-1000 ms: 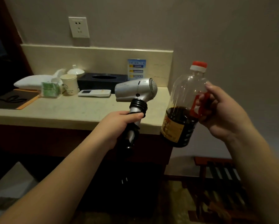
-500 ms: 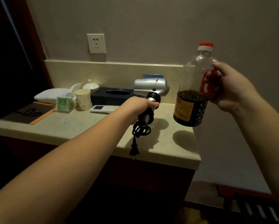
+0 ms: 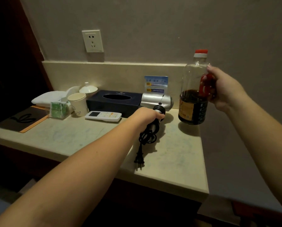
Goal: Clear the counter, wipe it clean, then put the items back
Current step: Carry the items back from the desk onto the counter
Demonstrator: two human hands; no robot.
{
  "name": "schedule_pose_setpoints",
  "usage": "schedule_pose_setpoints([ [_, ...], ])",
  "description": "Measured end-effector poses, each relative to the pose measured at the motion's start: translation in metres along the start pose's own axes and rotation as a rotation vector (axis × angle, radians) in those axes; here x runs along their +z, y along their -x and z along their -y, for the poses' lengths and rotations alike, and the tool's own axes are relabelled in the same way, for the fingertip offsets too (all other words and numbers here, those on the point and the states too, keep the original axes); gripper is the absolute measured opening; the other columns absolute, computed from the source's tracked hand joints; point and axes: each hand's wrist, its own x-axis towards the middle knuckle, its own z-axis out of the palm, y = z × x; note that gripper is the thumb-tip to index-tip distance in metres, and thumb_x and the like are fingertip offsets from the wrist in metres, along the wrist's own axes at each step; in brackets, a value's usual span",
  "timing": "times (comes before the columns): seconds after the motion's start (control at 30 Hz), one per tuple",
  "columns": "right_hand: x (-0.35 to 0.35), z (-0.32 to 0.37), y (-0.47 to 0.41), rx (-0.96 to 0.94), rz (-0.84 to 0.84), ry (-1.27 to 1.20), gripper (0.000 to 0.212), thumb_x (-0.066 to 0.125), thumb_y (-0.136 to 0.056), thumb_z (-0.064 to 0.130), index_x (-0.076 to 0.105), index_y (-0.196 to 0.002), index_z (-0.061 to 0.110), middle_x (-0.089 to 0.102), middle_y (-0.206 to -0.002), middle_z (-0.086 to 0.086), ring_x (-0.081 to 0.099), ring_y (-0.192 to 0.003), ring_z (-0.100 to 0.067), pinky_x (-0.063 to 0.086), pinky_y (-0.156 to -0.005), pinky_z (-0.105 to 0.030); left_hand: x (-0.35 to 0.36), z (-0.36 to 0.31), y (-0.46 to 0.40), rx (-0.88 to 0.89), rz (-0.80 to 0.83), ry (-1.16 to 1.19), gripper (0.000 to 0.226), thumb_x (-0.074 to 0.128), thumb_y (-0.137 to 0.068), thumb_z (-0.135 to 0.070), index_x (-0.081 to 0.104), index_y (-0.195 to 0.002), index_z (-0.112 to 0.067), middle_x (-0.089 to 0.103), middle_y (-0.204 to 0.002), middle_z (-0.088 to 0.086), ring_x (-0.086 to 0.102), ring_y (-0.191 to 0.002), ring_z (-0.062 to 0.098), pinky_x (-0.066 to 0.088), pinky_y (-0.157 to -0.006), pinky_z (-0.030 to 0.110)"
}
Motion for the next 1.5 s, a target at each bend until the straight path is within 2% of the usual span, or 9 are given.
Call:
schedule_pose_setpoints([
  [0.3,0.003,-0.013,-0.038,0.013,-0.021,0.047,0.027,0.063,-0.081,0.053,0.064,-0.074,0.027,0.064,-0.069,0.013,0.059,-0.077,-0.009,0.041,-0.08,-0.032,0.009,0.0,-0.02,-0.061,-0.027,-0.009,0.048,0.082,-0.074,-0.028,0.063,-0.112,-0.006,0.066,-0.095,0.012,0.066,-0.086,0.029,0.055,-0.085,0.042],
  [0.57,0.013,-0.024,-0.054,0.005,-0.011,0.03,0.024,0.061,-0.086,0.049,0.061,-0.076,0.027,0.063,-0.069,0.013,0.058,-0.07,-0.006,0.039,-0.071,-0.027,0.009,0.003,-0.027,-0.102,-0.037,-0.077,0.048,0.079,-0.079,-0.031,0.058,-0.115,-0.008,0.062,-0.096,0.011,0.062,-0.088,0.028,0.053,-0.085,0.04],
  [0.67,0.013,-0.026,-0.057,0.006,-0.017,0.04,0.025,0.061,-0.086,0.049,0.061,-0.079,0.026,0.063,-0.074,0.011,0.059,-0.075,-0.008,0.041,-0.075,-0.028,0.009,0.004,-0.027,-0.103,-0.036,-0.083,0.052,0.078,-0.079,-0.032,0.058,-0.121,-0.008,0.063,-0.101,0.012,0.063,-0.089,0.027,0.053,-0.087,0.04],
  [0.83,0.015,-0.03,-0.059,0.006,-0.044,0.042,0.025,0.062,-0.086,0.049,0.062,-0.08,0.025,0.064,-0.077,0.01,0.06,-0.079,-0.009,0.045,-0.076,-0.028,0.012,0.004,-0.029,-0.078,-0.048,-0.18,0.048,0.076,-0.081,-0.036,0.057,-0.116,-0.009,0.058,-0.086,0.007,0.059,-0.076,0.022,0.049,-0.075,0.033],
  [1.0,0.018,-0.035,-0.062,0.016,-0.064,0.027,0.028,0.064,-0.083,0.051,0.063,-0.072,0.025,0.064,-0.073,0.011,0.057,-0.079,-0.011,0.041,-0.073,-0.028,0.012,0.0,-0.028,-0.026,-0.095,-0.414,0.051,0.069,-0.086,-0.042,0.058,-0.12,-0.005,0.062,-0.099,0.008,0.064,-0.095,0.024,0.05,-0.087,0.032],
  [1.13,0.019,-0.037,-0.066,0.037,-0.059,0.055,0.029,0.062,-0.084,0.051,0.063,-0.072,0.024,0.065,-0.079,0.01,0.058,-0.083,-0.012,0.04,-0.069,-0.028,0.011,-0.007,-0.026,-0.003,-0.09,-0.568,0.041,0.061,-0.091,-0.042,0.061,-0.112,-0.007,0.06,-0.087,0.006,0.064,-0.096,0.023,0.049,-0.09,0.031],
  [1.33,0.016,-0.037,-0.07,0.046,-0.086,0.151,0.033,0.061,-0.082,0.057,0.064,-0.074,0.025,0.066,-0.088,0.007,0.059,-0.09,-0.015,0.043,-0.079,-0.032,0.012,-0.005,-0.033,-0.001,-0.101,-0.622,0.037,0.062,-0.09,-0.044,0.061,-0.103,-0.009,0.058,-0.077,0.003,0.066,-0.095,0.023,0.05,-0.088,0.03],
  [1.43,0.017,-0.034,-0.069,0.053,-0.089,0.207,0.034,0.058,-0.085,0.057,0.065,-0.076,0.025,0.066,-0.09,0.008,0.059,-0.087,-0.013,0.042,-0.069,-0.028,0.014,-0.004,-0.034,-0.013,-0.089,-0.634,0.037,0.06,-0.091,-0.044,0.059,-0.106,-0.009,0.062,-0.086,0.005,0.065,-0.094,0.023,0.049,-0.09,0.031],
  [1.5,0.016,-0.032,-0.066,0.061,-0.075,0.228,0.033,0.056,-0.087,0.055,0.067,-0.089,0.023,0.066,-0.101,0.006,0.057,-0.092,-0.013,0.039,-0.067,-0.027,0.014,-0.001,-0.035,-0.002,-0.094,-0.628,0.036,0.06,-0.091,-0.044,0.057,-0.103,-0.01,0.064,-0.095,0.007,0.066,-0.1,0.024,0.049,-0.092,0.032],
])
